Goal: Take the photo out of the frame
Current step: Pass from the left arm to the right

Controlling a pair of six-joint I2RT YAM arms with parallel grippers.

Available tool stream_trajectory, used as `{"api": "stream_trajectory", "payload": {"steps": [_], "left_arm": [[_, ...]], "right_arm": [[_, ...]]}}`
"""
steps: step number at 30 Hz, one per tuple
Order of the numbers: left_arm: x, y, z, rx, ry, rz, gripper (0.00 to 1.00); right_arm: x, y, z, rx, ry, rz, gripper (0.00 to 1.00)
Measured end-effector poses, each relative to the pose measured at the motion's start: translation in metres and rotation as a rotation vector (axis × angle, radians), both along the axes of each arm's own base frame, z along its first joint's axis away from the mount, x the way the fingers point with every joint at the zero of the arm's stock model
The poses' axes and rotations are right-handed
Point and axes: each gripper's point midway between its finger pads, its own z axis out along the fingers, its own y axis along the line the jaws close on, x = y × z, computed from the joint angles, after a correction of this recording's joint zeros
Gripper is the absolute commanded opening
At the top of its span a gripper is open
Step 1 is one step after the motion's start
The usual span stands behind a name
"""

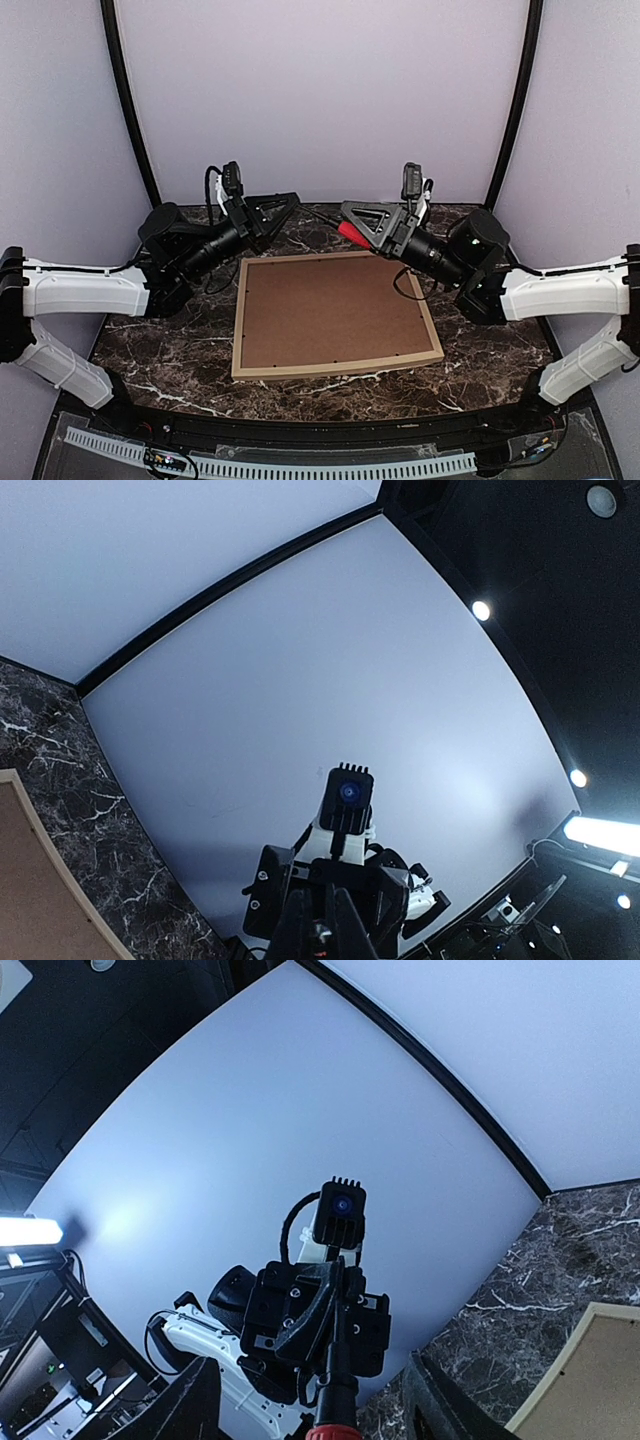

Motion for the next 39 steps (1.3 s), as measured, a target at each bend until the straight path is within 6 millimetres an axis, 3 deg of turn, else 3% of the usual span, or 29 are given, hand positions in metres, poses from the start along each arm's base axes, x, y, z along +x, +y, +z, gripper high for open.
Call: {"api": "stream_trajectory", "payload": {"steps": [12, 39], "left_arm": [[0.005, 0.003, -0.003, 0.018, -0.015, 0.045, 0.00], [0.008, 0.005, -0.011, 0.062, -0.001, 0.073, 0.00]], "right_arm": [[0.003, 0.022, -0.015, -0.088, 0.048, -0.012, 0.47], [0.006, 0.027, -0.031, -0.166, 0.063, -0.025, 0.30]]}}
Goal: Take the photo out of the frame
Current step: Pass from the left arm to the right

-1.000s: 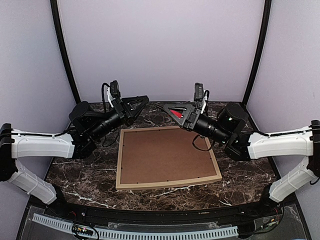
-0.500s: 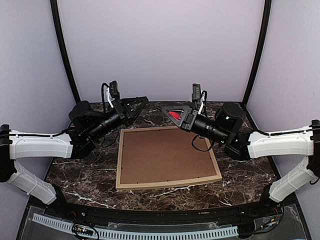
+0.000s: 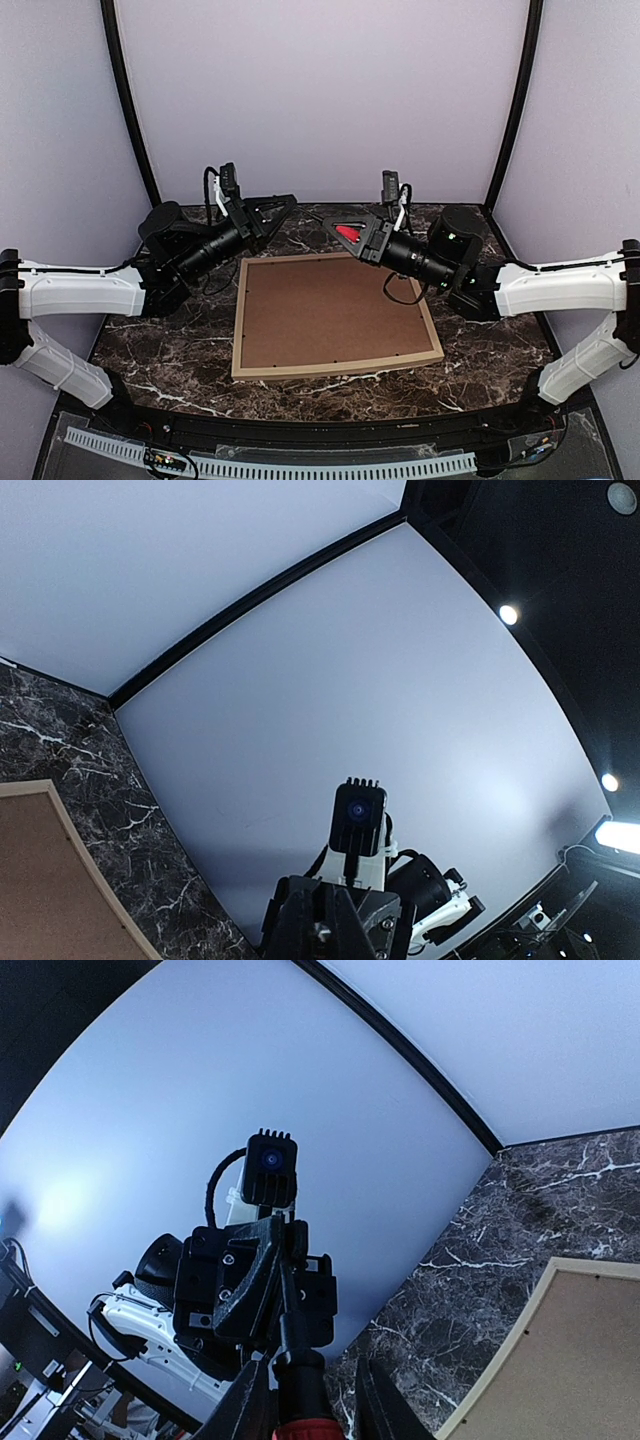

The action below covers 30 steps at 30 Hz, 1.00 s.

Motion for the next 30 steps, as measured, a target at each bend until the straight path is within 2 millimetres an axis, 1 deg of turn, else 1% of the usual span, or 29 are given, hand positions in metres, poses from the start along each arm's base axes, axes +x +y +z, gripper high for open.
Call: {"api": "stream_trajectory", "payload": {"steps": [2, 8, 11, 17, 20, 25, 30], "left_arm": [[0.000, 0.000, 0.000, 0.000, 0.001, 0.001, 0.00], [-0.001, 0.003, 0.003, -0.002, 0.007, 0.007, 0.00], [-0.003, 0.005, 0.006, -0.009, 0.009, 0.005, 0.00], [-0.003, 0.005, 0.006, -0.009, 0.011, 0.005, 0.00], [-0.003, 0.005, 0.006, -0.010, 0.013, 0.004, 0.00], [-0.002, 0.006, 0.003, -0.008, 0.023, 0.010, 0.01], [-0.002, 0.007, -0.004, 0.001, 0.044, 0.015, 0.11]], "right_arm": [[0.000, 0.000, 0.000, -0.001, 0.000, 0.000, 0.29], [-0.003, 0.001, 0.003, 0.009, -0.010, 0.014, 0.17], [-0.007, 0.002, 0.007, 0.020, -0.021, 0.032, 0.13], [-0.008, 0.003, 0.008, 0.021, -0.021, 0.036, 0.05], [-0.008, 0.003, 0.008, 0.021, -0.021, 0.036, 0.00], [-0.008, 0.003, 0.005, 0.012, -0.015, 0.035, 0.00], [-0.008, 0.003, 0.000, -0.016, -0.014, 0.022, 0.00]]}}
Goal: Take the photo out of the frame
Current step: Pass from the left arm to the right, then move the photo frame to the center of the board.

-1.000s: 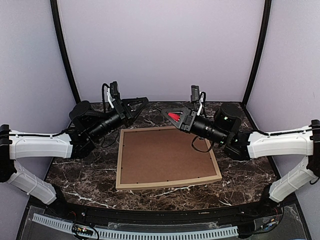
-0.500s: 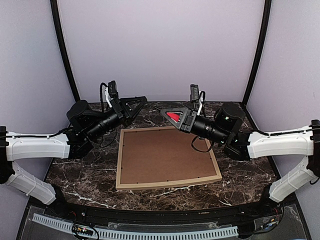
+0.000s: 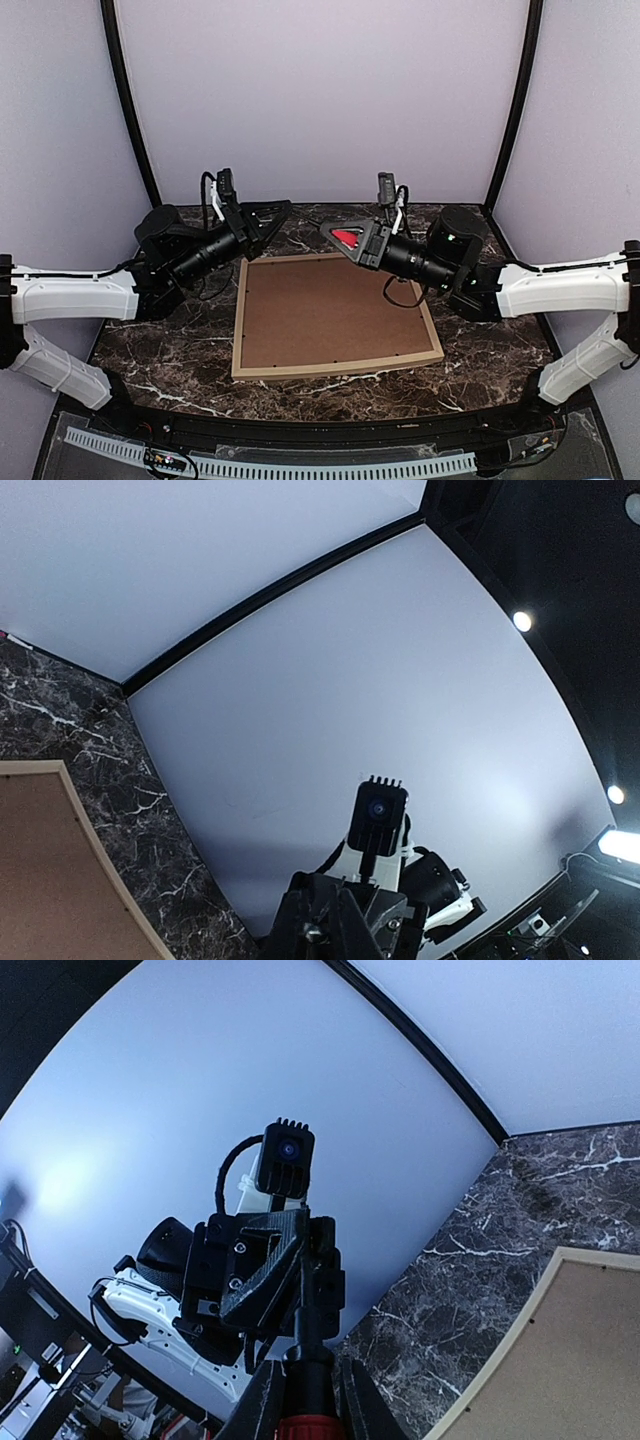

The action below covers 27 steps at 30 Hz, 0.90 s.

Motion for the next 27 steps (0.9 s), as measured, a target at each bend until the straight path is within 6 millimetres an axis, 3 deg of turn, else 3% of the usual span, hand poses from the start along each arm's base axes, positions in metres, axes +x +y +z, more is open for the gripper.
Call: {"api": "stream_trajectory", "payload": {"steps": [7, 12, 14, 21, 27], "left_arm": [[-0.002, 0.015, -0.040, 0.123, 0.053, 0.061, 0.31], [-0.012, 0.038, -0.073, 0.218, 0.091, 0.106, 0.52], [-0.018, 0.050, -0.084, 0.257, 0.104, 0.126, 0.56], [-0.029, 0.087, -0.104, 0.416, 0.125, 0.224, 0.60], [-0.028, 0.115, -0.156, 0.728, 0.234, 0.299, 0.57]], "right_arm": [[0.002, -0.006, -0.021, -0.124, 0.017, -0.062, 0.00], [0.005, -0.024, -0.020, -0.158, 0.014, -0.138, 0.00], [0.006, -0.032, -0.021, -0.173, 0.013, -0.166, 0.00], [0.012, -0.058, -0.050, -0.303, 0.031, -0.272, 0.00], [0.016, -0.082, -0.078, -0.430, 0.059, -0.361, 0.00]]}}
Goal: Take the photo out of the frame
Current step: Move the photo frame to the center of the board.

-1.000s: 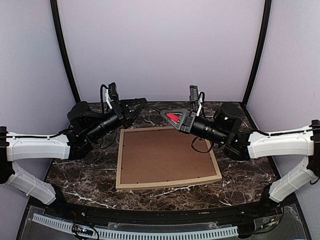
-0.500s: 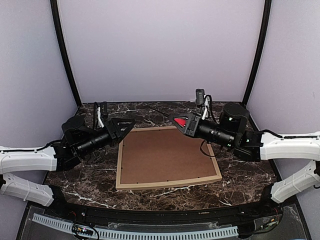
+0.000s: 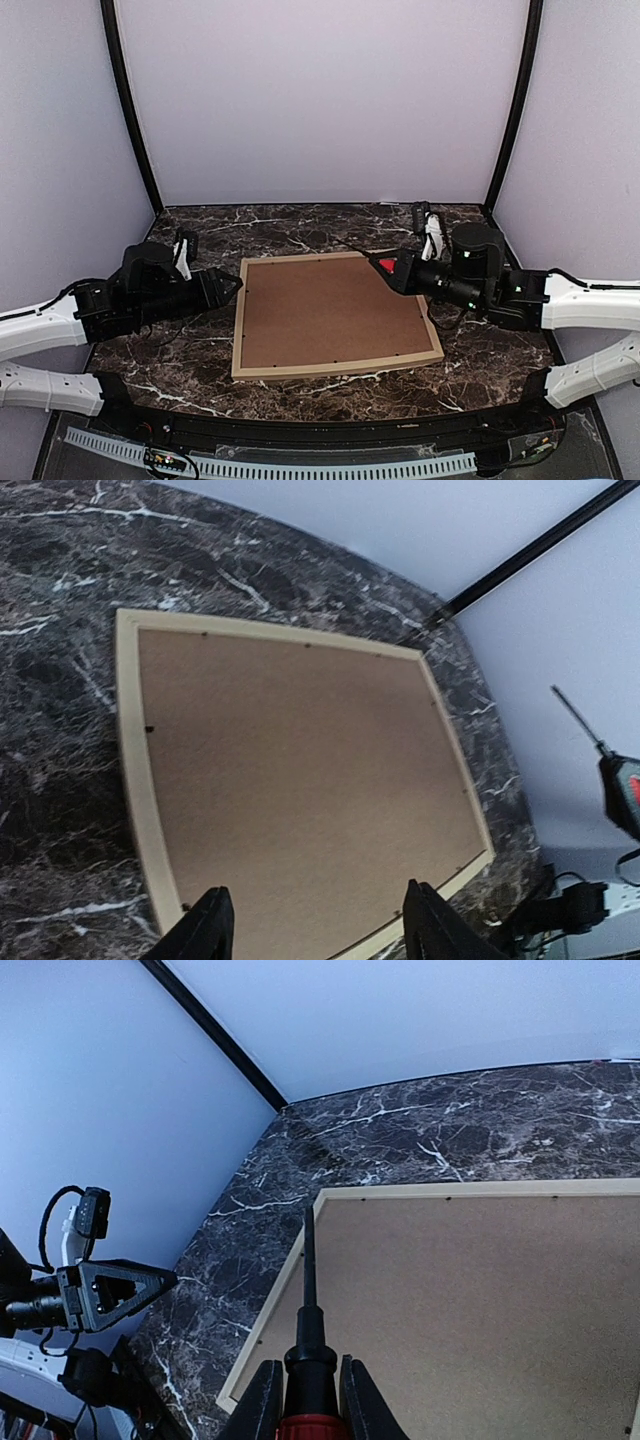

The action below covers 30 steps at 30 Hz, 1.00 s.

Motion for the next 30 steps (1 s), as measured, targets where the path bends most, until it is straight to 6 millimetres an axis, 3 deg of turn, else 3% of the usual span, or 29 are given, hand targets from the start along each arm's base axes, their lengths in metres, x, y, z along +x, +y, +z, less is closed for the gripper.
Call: {"api": "stream_trajectory", "payload": {"steps": [7, 10, 18, 26, 30], "left_arm": [[0.000, 0.016, -0.069, 0.318, 0.189, 0.020, 0.56], [0.000, 0.022, -0.088, 0.421, 0.242, 0.021, 0.56], [0.019, 0.019, -0.109, 0.607, 0.300, 0.036, 0.54], [0.026, 0.022, -0.139, 0.687, 0.365, 0.035, 0.42], [0.032, 0.023, -0.144, 0.677, 0.372, 0.050, 0.31]], "right_arm": [[0.004, -0.017, -0.020, -0.095, 0.034, -0.068, 0.00], [0.003, -0.021, -0.024, -0.114, 0.046, -0.080, 0.00], [0.001, -0.030, -0.016, -0.093, 0.046, -0.103, 0.00], [0.000, -0.031, -0.020, -0.099, 0.058, -0.105, 0.00], [0.000, -0.032, -0.023, -0.101, 0.061, -0.105, 0.00]]}}
